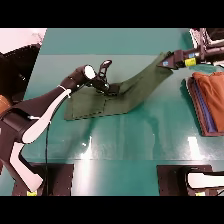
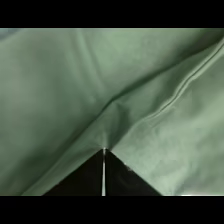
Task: Fold the shirts.
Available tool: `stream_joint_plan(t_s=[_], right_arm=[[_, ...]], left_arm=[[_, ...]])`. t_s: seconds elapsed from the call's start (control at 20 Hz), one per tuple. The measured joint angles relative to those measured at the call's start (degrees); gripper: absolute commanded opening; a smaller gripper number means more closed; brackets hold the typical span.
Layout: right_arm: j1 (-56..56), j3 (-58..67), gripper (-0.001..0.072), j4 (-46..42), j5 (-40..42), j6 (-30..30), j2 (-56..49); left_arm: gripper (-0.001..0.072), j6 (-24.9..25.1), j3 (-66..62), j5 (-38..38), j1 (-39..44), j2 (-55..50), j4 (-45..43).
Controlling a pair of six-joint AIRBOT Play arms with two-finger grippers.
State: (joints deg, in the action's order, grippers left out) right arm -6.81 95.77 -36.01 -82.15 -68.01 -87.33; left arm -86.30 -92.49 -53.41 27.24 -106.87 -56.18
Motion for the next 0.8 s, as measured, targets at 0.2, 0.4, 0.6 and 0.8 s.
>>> stream_joint_plan(t_s=[0.2, 0.4, 0.6, 0.8], right_arm=[[-6.36, 3.78, 0.0013, 0.42, 1.9, -0.7, 0.37], [-11.26, 4.96, 0.0014, 0.44, 3.93, -0.85, 0.37], [-16.35, 5.31, 0.0013, 0.48, 6.64, -0.35, -0.46], [-24.2, 6.14, 0.0014, 0.68, 10.69, 0.85, -4.17]], left_arm=[[0.0028, -0.2, -0.79, 0.24, 0.72, -1.64, 0.7], [0.0028, -0.22, -3.32, -1.46, -0.28, -1.84, 0.7], [0.0028, -0.28, -10.97, -9.7, -5.25, -1.77, -2.21], [0.0027, -0.31, -21.68, -20.41, -13.18, -0.87, -7.04]])
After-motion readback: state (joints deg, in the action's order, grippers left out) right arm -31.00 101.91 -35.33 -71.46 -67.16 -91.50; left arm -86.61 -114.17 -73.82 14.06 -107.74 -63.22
